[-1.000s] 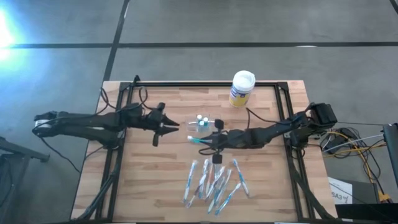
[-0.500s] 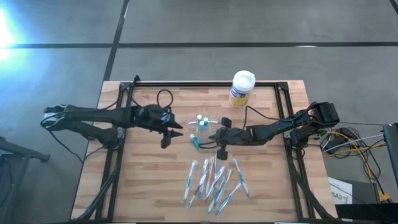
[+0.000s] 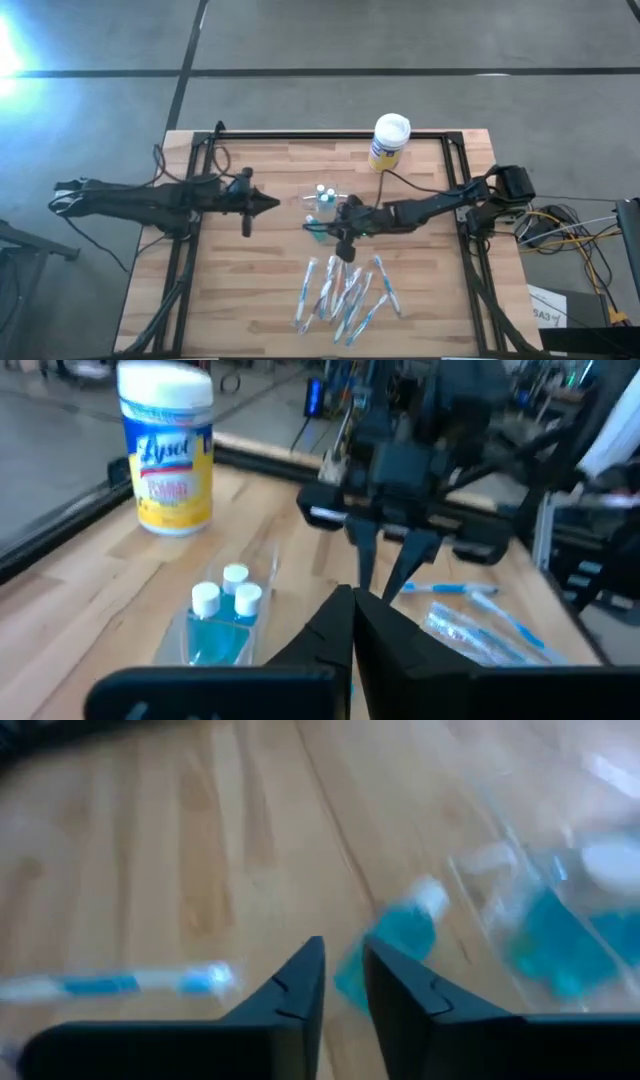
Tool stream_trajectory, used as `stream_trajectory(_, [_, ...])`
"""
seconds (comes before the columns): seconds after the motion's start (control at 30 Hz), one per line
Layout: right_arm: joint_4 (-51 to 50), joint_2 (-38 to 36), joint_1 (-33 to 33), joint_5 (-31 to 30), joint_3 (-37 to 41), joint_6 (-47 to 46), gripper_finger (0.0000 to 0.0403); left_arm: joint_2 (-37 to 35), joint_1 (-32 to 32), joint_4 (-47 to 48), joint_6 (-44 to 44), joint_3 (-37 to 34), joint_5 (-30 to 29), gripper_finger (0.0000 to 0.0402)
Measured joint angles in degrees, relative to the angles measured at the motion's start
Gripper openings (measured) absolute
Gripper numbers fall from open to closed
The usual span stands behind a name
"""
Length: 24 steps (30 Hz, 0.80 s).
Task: Pick & Place toothbrushing station
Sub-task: Put the blue mouthwash into the transparent organizer
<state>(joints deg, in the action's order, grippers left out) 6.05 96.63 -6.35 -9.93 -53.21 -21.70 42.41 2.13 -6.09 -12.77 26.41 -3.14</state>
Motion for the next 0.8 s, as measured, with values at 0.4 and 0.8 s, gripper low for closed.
stream_trajectory(0.4, [-33.16, 17.02, 1.21, 1.12, -27.9, -10.24, 0.0163, -9.16, -0.07, -10.02, -1.99, -10.4, 0.61, 0.0037])
stream_trajectory(0.8, [-50.83, 32.67, 2.44, 0.57, -48.96, -15.03, 0.0204, -10.95, -0.11, -10.41, 0.42, -9.77, 6.79, 0.0037])
